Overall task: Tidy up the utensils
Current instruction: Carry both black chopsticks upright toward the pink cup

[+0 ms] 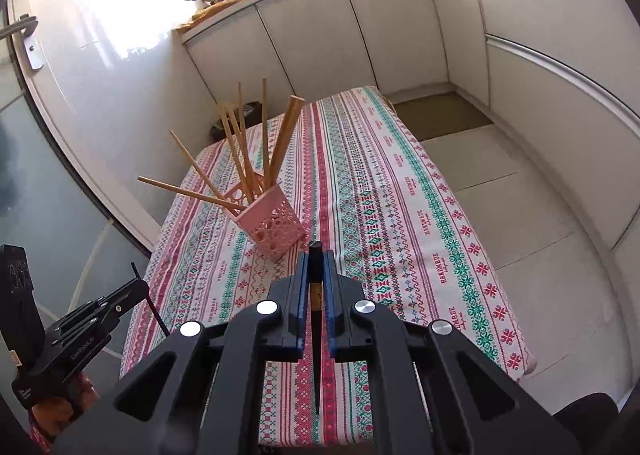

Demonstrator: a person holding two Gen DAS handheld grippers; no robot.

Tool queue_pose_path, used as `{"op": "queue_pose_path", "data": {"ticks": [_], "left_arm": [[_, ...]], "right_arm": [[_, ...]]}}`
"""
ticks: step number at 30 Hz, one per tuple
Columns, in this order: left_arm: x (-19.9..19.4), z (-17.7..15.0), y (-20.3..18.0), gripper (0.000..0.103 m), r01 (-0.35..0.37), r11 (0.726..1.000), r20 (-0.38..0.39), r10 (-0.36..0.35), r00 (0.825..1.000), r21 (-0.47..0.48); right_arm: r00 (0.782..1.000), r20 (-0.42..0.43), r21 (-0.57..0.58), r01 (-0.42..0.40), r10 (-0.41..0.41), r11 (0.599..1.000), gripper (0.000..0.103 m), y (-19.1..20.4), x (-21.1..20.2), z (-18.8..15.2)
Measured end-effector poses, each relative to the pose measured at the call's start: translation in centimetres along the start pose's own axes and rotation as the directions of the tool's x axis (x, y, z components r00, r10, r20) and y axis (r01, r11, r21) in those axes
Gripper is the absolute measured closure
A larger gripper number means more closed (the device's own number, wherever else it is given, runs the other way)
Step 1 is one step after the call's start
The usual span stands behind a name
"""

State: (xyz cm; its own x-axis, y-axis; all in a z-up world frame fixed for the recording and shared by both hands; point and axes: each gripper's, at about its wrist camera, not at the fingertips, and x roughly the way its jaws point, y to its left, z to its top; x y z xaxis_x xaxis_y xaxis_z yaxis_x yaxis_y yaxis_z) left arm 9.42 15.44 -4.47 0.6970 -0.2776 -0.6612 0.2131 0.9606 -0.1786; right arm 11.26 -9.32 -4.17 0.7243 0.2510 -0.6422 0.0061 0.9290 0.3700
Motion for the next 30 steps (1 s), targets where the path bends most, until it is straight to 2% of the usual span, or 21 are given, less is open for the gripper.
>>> {"op": "queue_pose_path", "data": {"ticks": [8,16,25,30], "left_arm": [[-1.5,2.1,-1.2,0.1,-0.049,0.998,0.045,0.047,0.998,0.035],[-3.0,4.1,-2.0,0.1,-0.091,0.994,0.098,0.085,0.992,0.061],[-5.1,6.8,-3.2,0.1,-0.101,0.989,0.155,0.083,0.984,0.11],[-6.2,9.6,-4.0,0.1,-0.095,0.988,0.21,0.068,0.975,0.12]], "right_arm": [[0.999,0.044,-0.035,-0.03,0.031,0.999,0.096,1.2,-2.6,2.3],[0.995,0.07,-0.015,-0.074,0.075,0.997,0.096,1.8,-4.7,5.1],[0.987,0.106,-0.049,-0.114,0.119,0.992,0.096,3.5,-6.8,8.0],[0.981,0.141,-0.076,-0.122,0.131,0.99,0.096,4.6,-7.4,10.0]]}}
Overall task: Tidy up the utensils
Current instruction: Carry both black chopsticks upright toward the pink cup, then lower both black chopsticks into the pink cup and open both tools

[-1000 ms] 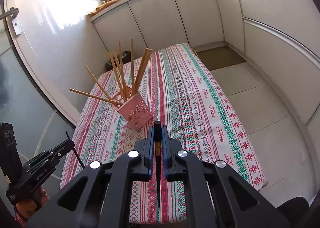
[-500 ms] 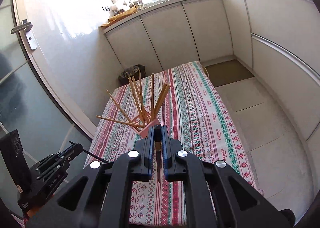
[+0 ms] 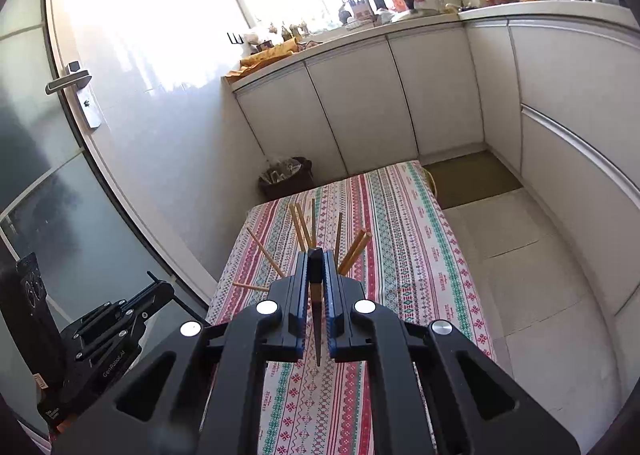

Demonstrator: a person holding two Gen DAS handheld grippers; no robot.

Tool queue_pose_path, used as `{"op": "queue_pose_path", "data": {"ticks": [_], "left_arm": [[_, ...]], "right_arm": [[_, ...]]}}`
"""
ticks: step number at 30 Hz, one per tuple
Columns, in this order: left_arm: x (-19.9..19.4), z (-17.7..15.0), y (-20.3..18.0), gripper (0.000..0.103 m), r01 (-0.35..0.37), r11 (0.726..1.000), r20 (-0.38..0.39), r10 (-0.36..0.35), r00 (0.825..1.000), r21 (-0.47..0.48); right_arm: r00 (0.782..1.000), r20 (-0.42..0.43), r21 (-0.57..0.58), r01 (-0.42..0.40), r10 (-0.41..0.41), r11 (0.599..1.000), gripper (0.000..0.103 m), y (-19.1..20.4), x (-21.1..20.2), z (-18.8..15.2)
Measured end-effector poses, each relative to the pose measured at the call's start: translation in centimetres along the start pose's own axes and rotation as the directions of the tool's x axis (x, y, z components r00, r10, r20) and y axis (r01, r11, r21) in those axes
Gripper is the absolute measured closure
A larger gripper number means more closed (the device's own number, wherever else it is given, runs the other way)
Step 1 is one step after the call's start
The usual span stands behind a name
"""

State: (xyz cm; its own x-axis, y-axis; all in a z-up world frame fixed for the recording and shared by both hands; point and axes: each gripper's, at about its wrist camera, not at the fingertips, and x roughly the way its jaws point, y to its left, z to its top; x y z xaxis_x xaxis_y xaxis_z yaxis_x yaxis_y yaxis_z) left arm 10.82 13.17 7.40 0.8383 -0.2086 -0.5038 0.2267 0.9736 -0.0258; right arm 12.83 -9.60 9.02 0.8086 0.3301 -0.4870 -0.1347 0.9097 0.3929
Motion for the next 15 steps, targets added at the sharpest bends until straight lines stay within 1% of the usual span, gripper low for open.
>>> {"op": "queue_pose_path", "data": {"ticks": [6,8,15], "left_arm": [[1.2,3.8,0.0,0.1,0.004,1.0,0.059,-0.003,0.998,-0.01],[2.0,4.5,0.2,0.1,0.008,1.0,0.07,-0.007,0.998,-0.019],[6.2,5.8,1.3,0.1,0.015,0.999,0.057,-0.012,0.998,-0.051]], "right_arm": [[0.999,0.04,-0.016,-0.007,0.008,1.0,0.096,1.0,1.1,2.9],[0.999,0.051,-0.014,-0.01,0.011,1.0,0.096,1.2,2.0,3.8],[0.999,0.049,-0.015,-0.002,0.003,1.0,0.096,1.3,5.4,5.4]]}}
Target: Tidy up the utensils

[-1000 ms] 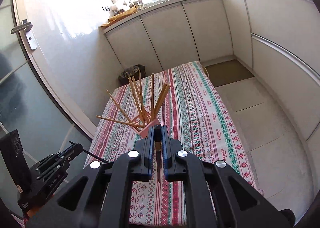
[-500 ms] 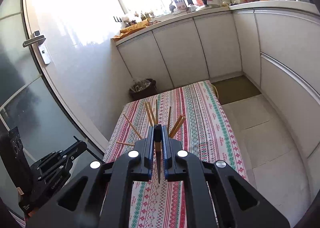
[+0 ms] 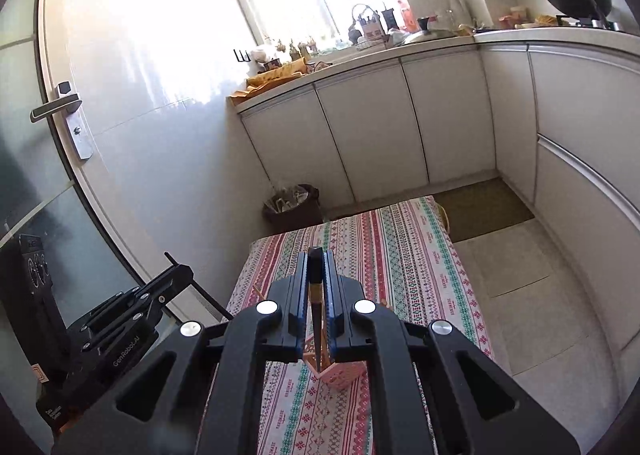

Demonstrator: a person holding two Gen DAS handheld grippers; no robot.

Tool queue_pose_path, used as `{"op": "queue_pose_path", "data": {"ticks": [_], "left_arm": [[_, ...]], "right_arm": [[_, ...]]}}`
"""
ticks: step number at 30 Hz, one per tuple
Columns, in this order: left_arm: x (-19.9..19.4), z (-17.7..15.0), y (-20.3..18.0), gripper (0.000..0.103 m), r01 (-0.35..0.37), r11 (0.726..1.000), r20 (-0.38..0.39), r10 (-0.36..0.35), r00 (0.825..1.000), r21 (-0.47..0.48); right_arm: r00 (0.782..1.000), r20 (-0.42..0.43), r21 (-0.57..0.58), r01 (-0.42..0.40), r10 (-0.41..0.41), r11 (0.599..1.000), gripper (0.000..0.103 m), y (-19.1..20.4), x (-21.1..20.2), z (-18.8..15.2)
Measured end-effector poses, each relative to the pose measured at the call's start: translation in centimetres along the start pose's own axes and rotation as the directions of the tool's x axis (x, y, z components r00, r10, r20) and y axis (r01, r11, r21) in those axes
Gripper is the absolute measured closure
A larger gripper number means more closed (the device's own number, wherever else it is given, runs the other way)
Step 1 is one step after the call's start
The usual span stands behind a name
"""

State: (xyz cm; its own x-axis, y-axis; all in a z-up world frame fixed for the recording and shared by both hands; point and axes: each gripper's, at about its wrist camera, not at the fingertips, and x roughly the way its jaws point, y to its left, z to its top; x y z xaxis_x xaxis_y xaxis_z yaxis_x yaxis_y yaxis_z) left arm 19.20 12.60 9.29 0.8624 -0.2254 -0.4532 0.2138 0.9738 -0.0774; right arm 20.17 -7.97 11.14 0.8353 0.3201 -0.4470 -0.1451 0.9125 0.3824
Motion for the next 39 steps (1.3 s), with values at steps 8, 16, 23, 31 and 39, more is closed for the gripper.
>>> {"op": "queue_pose_path", "data": {"ticks": [8,16,23,31,39], "left_arm": [[6.1,-1.6,1.0,0.097,-0.024,0.999,-0.083,0.022,0.996,-0.026],[3.4,-1.3,3.8,0.066,-0.014,0.993,-0.029,0.01,1.0,-0.118],[1.9,-1.3,6.3,0.054,-0.127,0.983,-0.018,0.126,0.992,-0.133],[-0.9,-1.8,6.3,0.025,-0.219,0.967,0.021,0.224,0.974,-0.133],[-3.5,-2.5,3.7,0.013,-0.25,0.96,0.031,0.256,0.966,-0.125]], "right_arm": [[0.999,-0.035,-0.011,0.014,-0.015,1.0,0.095,-0.3,4.3,-0.6],[0.998,-0.052,-0.027,0.026,-0.028,0.999,0.096,0.3,7.4,-1.4],[0.994,-0.086,-0.02,0.061,-0.062,0.998,0.086,1.0,10.7,-2.3],[0.992,-0.038,-0.04,0.116,-0.117,0.992,0.063,2.0,7.5,-3.4],[0.97,-0.007,-0.038,0.241,-0.241,0.97,0.044,1.1,3.2,-4.8]]}}
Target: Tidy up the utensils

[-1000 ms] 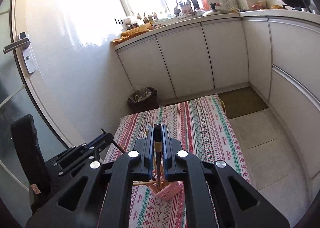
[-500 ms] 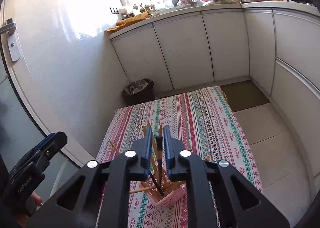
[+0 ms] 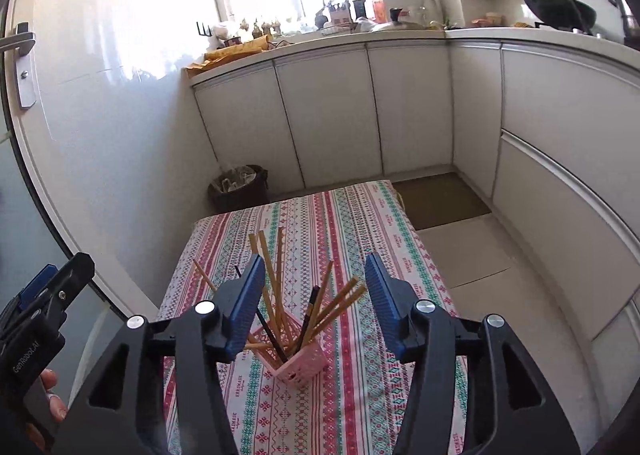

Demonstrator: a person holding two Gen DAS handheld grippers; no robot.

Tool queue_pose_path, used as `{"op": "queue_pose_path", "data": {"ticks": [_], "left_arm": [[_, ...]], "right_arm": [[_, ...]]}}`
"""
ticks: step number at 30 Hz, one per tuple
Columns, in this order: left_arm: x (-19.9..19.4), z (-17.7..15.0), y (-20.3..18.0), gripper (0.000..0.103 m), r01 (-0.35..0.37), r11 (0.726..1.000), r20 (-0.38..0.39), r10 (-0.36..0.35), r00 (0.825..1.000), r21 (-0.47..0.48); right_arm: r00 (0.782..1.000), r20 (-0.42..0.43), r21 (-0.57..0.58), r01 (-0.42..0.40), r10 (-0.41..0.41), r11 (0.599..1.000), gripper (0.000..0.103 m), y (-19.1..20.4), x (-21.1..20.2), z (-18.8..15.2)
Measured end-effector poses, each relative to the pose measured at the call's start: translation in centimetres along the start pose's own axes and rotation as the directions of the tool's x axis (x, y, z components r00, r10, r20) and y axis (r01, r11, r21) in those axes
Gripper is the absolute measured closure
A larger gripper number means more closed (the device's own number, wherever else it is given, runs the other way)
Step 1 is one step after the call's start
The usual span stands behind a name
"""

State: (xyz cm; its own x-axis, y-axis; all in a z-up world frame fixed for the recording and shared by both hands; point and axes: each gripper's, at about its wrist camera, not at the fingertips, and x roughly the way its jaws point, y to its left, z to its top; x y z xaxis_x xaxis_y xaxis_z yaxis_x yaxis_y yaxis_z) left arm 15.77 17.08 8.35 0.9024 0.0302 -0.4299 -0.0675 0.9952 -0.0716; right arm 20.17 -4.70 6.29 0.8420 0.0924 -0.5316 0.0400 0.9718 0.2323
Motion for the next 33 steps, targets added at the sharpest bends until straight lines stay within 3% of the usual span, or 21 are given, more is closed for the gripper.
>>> {"op": "queue_pose_path", "data": {"ticks": [5,10,16,21,33], "left_arm": [[-1.9,-0.9,-1.5,0.007,-0.016,1.0,-0.007,0.016,1.0,0.02],[-3.4,-2.1,-2.9,0.007,-0.08,0.996,-0.009,0.08,0.997,0.042],[-4.7,-3.8,-3.9,0.007,-0.172,0.984,-0.04,0.173,0.984,0.038],[-6.7,-4.5,-3.7,0.007,-0.137,0.99,-0.008,0.137,0.991,-0.032],[-8.2,-5.1,-4.3,0.007,-0.18,0.984,-0.05,0.18,0.982,0.008]], "right_arm": [[0.992,0.064,0.007,0.105,-0.105,0.994,0.023,-0.5,-2.9,-1.0],[0.973,0.114,0.02,0.198,-0.199,0.98,0.009,-0.7,-5.5,-2.1],[0.957,0.137,0.042,0.253,-0.256,0.967,0.007,-1.6,-7.4,-3.3],[0.952,0.107,0.039,0.283,-0.286,0.958,0.007,-2.2,-8.2,-4.8],[0.959,0.052,0.025,0.276,-0.277,0.961,0.007,-2.4,-9.6,-6.6]]}}
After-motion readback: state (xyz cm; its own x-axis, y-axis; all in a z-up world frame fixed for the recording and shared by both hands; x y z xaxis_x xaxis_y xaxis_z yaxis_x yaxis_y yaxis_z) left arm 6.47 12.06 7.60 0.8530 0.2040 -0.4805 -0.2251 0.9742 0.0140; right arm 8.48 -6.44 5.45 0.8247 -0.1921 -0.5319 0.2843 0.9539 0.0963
